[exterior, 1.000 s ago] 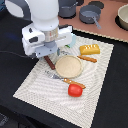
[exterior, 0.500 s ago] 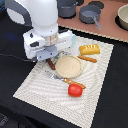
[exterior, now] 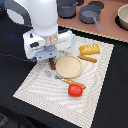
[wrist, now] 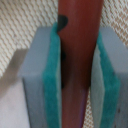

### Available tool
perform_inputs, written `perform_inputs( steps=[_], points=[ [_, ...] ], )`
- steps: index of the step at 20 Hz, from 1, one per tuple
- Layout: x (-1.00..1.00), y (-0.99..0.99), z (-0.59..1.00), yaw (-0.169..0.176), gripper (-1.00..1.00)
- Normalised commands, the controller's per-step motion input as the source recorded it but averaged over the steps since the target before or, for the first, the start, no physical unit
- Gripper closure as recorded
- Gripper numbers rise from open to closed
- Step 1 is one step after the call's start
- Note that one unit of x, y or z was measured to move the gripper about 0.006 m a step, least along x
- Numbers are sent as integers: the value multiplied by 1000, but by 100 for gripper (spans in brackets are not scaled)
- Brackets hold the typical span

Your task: Interact with the objects in diverse but meaningful ways.

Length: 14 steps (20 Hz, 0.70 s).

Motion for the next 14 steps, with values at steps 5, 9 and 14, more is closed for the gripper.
perform_inputs(
  steps=[5, 9, 14],
  points=[
    [-205, 126, 966, 0, 100],
    [-9, 66, 659, 12, 100],
    [-19, 29, 259, 33, 100]
  ],
)
